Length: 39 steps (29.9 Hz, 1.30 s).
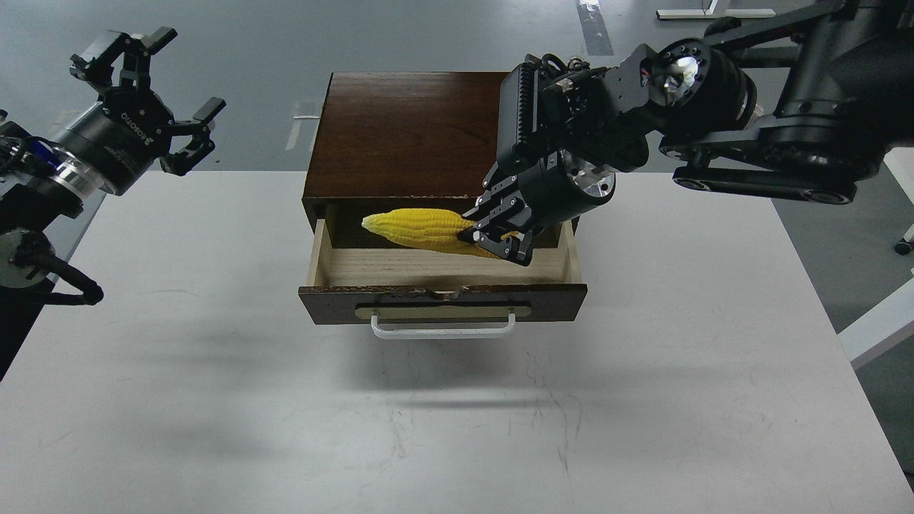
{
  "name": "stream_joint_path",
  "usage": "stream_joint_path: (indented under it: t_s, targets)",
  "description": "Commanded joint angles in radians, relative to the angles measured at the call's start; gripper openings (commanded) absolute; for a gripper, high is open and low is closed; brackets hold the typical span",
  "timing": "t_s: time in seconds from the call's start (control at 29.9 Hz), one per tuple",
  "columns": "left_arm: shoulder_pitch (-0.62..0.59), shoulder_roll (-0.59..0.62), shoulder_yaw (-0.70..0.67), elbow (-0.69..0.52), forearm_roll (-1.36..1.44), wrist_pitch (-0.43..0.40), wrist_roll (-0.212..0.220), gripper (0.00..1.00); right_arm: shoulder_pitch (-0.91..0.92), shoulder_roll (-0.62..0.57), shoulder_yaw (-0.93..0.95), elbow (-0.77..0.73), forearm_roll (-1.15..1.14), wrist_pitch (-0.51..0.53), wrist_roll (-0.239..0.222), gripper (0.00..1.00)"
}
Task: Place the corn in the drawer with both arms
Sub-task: 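Lift the corn cob and carry it over the open drawer, then lower the corn cob into the drawer and open the right gripper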
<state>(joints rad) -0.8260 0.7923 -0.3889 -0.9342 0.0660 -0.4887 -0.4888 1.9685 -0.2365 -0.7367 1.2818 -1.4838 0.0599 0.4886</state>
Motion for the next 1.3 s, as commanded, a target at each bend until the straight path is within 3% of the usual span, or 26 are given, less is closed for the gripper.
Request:
stream_joint_path:
  t_s: [0.0,0.13,0.4,0.77,0.97,1.27]
  targets:
    - [0.001,0.002,-0.008,0.000,0.000,0.000,0.000,0.98,-0.028,0.014,-0.004,-0.012,0.000,0.000,0.000,0.05]
    - [0.001,0.002,-0.012,0.000,0.000,0.000,0.000,0.98,-0.051,0.031,-0.007,-0.027,0.000,0.000,0.000,0.08]
    - [0.001,-0.001,-0.012,0.000,0.000,0.000,0.000,0.98,-0.063,0.042,-0.029,-0.041,0.002,0.000,0.000,0.28]
    - [0.001,0.001,-0.015,0.002,0.000,0.000,0.000,0.98,-0.089,0.051,-0.047,-0.042,0.002,0.000,0.000,0.34]
    - [0.001,0.004,-0.016,0.002,0.000,0.000,0.000,0.98,-0.092,0.052,-0.047,-0.051,0.002,0.000,0.000,0.51]
    - [0.001,0.004,-0.022,0.002,0.000,0.000,0.000,0.98,-0.092,0.051,-0.047,-0.051,0.004,0.000,0.000,0.58]
